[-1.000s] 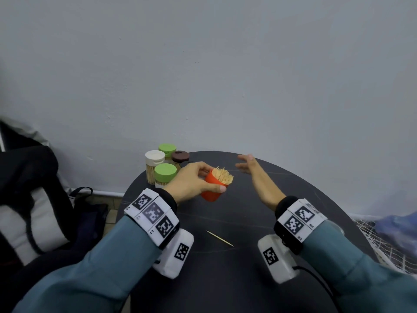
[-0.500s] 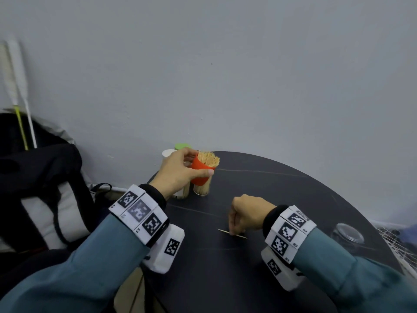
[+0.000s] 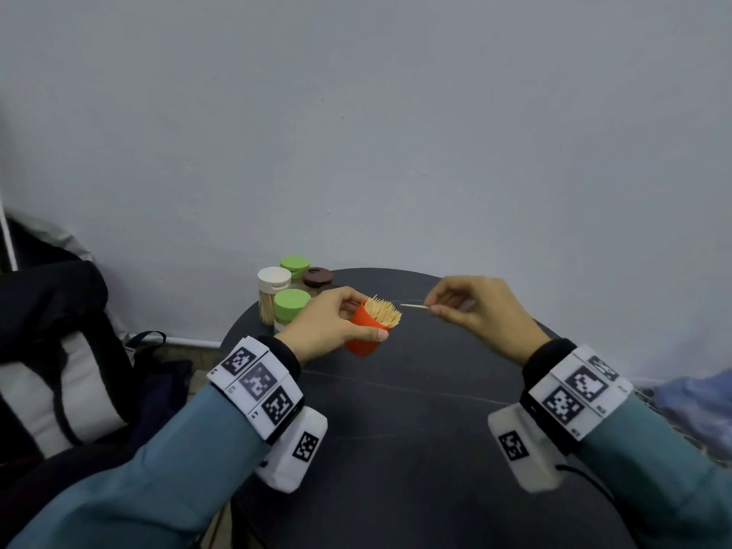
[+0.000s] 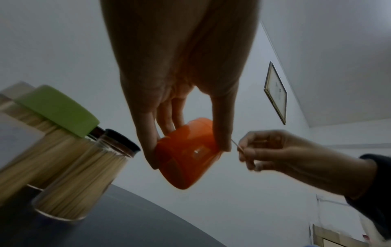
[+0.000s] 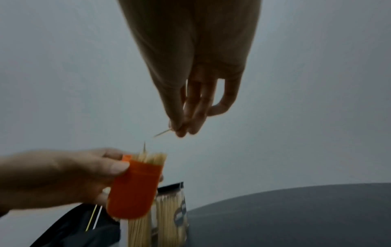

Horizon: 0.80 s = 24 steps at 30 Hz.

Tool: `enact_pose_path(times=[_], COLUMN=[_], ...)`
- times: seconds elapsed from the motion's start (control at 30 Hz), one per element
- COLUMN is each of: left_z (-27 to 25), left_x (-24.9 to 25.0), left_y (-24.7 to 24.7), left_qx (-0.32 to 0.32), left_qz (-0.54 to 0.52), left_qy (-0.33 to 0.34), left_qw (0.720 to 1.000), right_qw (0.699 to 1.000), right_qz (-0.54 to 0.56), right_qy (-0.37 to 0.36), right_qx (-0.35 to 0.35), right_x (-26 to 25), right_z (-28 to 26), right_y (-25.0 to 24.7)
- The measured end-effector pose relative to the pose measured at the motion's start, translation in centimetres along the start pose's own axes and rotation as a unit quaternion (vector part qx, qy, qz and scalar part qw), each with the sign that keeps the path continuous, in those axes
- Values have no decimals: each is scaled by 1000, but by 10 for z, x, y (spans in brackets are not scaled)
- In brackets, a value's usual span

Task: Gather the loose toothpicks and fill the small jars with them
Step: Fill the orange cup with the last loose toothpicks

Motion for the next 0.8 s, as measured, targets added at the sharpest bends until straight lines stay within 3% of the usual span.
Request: enact_pose_path(times=[0.1,0.27,0.33,0.43,0.5,0.67,0.73,0.8], left_z=[4,9,10,14,15,13,12,11], left_x=[2,11,13,14,16,28,31,34], left_y=[12,28,32,37,42,61,68,74], left_qx=[-12,-43,-46,-48,-56,-137,-167,-193], left_qz=[-4,-1,-1,-7,-12,-25,-25,-26], left_qy=[9,26,28,28,27,53,61,68], left_qw=[1000,999,999,998,998,989,984,978], right_qw=[997,991,990,996,986,897,865,854], right_qz=[-56,-121,-126,-79,-121,-213,-237,-254], right_qy=[-7,-45,-47,27,108,334,376,385], right_qx=[57,-38,-41,-22,-50,-195,-231,-239], right_x=[-5,-12,-8,18,52,134,148,154], right_z=[5,11,7,-6,-20,-75,-92,-100], right_y=[-16,8,9,-4,-11,-22,-25,-26])
Point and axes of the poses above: each hand's wrist, its own z-axis towards the middle knuckle, its own y-axis out of the palm, x = y × z, the point moved 6 cm from there along z, towards the middle knuckle, and after that the axes turned 8 degrees about z, right-handed, at the moved point
